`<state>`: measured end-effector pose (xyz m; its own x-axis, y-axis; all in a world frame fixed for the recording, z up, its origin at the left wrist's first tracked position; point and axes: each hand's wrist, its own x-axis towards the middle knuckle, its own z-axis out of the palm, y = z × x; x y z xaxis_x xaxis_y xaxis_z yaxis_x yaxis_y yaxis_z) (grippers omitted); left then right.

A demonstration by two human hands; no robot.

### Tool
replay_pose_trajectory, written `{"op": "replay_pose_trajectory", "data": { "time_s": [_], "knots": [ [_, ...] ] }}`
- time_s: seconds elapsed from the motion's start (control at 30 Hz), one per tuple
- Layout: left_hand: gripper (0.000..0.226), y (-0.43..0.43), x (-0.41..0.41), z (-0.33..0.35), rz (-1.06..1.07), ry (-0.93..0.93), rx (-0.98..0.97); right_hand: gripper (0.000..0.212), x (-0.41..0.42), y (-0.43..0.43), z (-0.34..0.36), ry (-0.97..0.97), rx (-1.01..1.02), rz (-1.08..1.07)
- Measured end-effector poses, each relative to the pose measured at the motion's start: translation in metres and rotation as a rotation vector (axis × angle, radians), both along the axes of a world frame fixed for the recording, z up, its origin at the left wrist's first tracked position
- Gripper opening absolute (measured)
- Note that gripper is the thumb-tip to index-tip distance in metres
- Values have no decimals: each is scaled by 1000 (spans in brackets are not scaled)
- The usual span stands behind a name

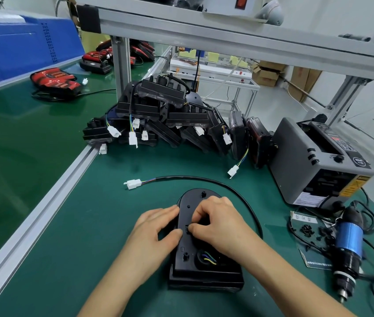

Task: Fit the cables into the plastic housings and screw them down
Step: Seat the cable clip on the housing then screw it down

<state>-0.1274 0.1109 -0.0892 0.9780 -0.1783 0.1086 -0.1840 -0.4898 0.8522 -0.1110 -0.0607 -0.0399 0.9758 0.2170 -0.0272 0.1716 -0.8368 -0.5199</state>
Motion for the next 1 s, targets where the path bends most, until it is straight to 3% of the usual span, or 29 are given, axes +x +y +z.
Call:
{"op": "replay_pose_trajectory", "data": {
  "time_s": [0.13, 0.23, 0.33, 0.43, 0.73, 0.9, 1.0],
  "knots": [
    [47, 1, -1, 4, -6, -24, 13, 11, 3, -10, 1, 36, 98, -6],
    [55, 1, -8, 8, 22, -183, 90, 24, -2, -24, -2, 14, 122, -9],
    [73, 1, -16, 10, 69, -387, 254, 29, -13, -40, -10, -95, 63, -27],
    [77, -3, -20, 15, 46, -502, 495, 33, -26, -52, -20, -182, 37, -29],
    [66, -5, -26, 14, 25, -604, 757, 36, -40, -57, -34, -224, 82, -50],
    [87, -3, -29, 12, 18, -546, 848, 35, -42, -56, -35, -235, 109, -78],
    [83, -3, -28, 20, -12, -519, 862, 34, -42, -55, -35, -238, 121, -97]
  ]
}}
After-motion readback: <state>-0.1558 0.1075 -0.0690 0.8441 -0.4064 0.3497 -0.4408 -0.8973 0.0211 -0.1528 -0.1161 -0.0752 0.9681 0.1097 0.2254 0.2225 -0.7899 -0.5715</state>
